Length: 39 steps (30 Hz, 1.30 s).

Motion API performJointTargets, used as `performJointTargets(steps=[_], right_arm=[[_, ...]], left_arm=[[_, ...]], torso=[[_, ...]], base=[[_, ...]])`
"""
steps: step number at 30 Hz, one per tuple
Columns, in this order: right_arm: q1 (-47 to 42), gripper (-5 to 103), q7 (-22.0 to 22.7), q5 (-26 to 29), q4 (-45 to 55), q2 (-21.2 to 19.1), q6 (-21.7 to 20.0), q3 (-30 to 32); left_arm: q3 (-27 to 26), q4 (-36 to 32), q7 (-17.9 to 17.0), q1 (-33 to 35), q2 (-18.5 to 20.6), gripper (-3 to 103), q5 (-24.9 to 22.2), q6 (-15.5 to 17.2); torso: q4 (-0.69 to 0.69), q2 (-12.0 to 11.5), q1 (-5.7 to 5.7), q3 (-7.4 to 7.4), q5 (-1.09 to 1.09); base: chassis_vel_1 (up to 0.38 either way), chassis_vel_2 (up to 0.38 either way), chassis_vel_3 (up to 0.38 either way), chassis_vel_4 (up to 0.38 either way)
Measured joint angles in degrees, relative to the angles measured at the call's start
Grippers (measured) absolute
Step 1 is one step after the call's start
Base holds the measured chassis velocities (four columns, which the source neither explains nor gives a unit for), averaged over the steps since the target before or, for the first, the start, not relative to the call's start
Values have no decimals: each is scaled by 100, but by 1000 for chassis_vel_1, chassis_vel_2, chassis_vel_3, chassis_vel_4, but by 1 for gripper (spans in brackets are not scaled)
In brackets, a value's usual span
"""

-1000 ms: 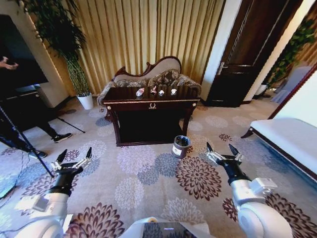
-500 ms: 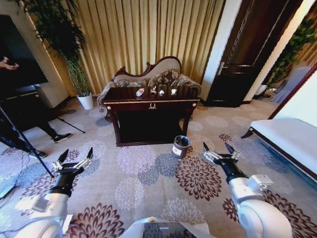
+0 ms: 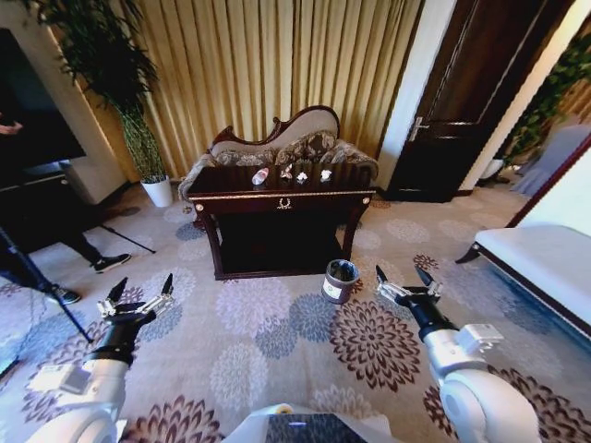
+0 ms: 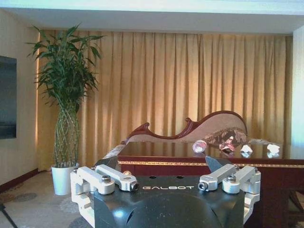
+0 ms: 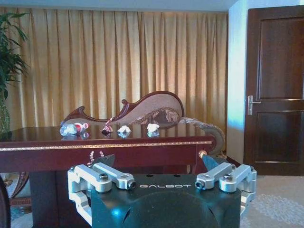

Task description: Move to the front of the table and place the trash on the table into the trash bin.

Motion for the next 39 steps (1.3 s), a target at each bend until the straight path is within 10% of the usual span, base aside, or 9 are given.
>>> performJointTargets(steps=[39], right_arm=[[-17,100,-4,-34,-42,50,42,-129]], left_arm=[[4,1,5,63,-105,100,16,-25]], torso=[[1,2,-4,-1,0]], base=[[-225,226,227,-226]])
